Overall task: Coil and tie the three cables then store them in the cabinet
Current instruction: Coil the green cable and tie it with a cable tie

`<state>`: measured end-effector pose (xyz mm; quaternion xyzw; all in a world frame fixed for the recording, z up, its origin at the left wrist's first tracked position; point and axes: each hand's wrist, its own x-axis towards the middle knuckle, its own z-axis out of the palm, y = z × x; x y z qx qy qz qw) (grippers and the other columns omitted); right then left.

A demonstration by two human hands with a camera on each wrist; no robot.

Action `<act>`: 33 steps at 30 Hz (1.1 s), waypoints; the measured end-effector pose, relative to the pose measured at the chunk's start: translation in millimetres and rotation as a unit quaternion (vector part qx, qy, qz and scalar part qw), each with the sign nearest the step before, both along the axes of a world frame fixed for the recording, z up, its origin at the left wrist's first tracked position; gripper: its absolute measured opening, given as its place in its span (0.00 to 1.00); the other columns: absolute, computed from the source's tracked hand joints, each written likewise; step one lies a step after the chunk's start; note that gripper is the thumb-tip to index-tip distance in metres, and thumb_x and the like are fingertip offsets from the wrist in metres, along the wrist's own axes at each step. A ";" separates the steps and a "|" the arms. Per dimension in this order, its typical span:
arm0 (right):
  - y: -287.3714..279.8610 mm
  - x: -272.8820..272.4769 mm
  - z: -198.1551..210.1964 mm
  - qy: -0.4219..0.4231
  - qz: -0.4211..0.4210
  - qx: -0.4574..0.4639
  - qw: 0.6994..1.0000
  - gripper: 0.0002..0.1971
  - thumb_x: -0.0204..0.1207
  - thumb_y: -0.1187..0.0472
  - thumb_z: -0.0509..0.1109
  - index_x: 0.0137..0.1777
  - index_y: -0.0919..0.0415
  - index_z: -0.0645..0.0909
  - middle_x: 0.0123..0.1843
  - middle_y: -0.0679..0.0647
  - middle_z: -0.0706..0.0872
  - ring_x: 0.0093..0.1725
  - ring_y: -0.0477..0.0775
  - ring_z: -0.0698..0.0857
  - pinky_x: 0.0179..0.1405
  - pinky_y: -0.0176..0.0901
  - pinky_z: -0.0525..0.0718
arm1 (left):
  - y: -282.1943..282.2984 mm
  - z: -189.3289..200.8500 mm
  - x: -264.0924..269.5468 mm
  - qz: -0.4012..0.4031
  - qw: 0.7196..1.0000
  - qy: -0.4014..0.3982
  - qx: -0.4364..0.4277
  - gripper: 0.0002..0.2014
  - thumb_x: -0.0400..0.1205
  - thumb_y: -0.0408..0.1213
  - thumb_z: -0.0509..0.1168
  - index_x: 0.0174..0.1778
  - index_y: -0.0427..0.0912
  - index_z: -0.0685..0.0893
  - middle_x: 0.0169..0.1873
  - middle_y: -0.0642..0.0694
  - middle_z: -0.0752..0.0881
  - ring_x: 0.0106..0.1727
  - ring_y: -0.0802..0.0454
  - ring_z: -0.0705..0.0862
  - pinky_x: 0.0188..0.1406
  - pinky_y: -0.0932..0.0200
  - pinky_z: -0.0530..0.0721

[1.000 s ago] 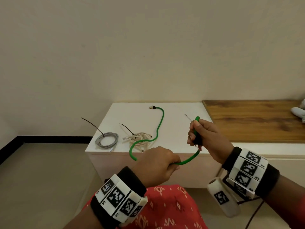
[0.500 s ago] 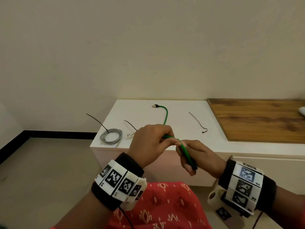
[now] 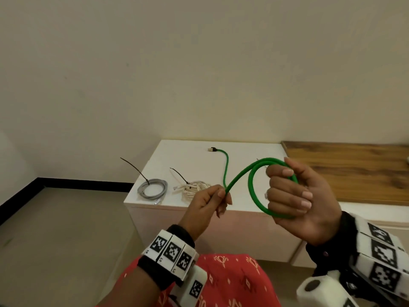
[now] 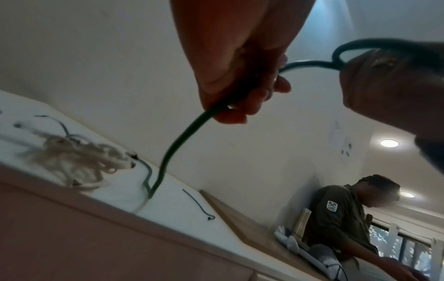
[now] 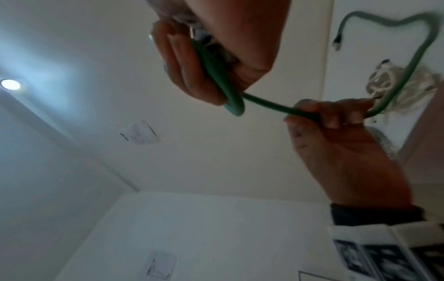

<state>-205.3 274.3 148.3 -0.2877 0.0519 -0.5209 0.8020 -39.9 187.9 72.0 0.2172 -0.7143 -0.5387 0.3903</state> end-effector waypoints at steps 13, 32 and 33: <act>-0.4 10.5 -19.0 0.487 -0.414 -0.281 0.716 0.20 0.75 0.35 0.54 0.39 0.51 0.71 0.28 0.47 0.77 0.28 0.45 0.75 0.30 0.32 0.73 | 46.6 -9.2 -24.1 -0.071 0.967 -0.156 -0.190 0.15 0.83 0.41 0.53 0.60 0.42 0.78 0.28 0.56 0.75 0.30 0.63 0.74 0.34 0.74 0.69; -2.7 0.1 -30.8 0.711 -0.015 -0.076 0.699 0.19 0.82 0.49 0.48 0.41 0.62 0.71 0.23 0.51 0.82 0.20 0.48 0.80 0.22 0.37 0.79 | 20.1 20.0 -0.6 0.173 0.832 -0.214 -0.482 0.23 0.68 0.64 0.60 0.24 0.46 0.77 0.18 0.53 0.78 0.19 0.57 0.76 0.16 0.65 0.70; -2.5 -0.4 -30.9 0.675 -0.020 -0.067 0.734 0.23 0.80 0.44 0.47 0.40 0.62 0.73 0.19 0.49 0.81 0.16 0.46 0.77 0.18 0.35 0.76 | 18.3 24.6 0.2 0.174 0.847 -0.211 -0.456 0.23 0.67 0.64 0.60 0.24 0.46 0.77 0.18 0.54 0.76 0.20 0.57 0.74 0.17 0.66 0.68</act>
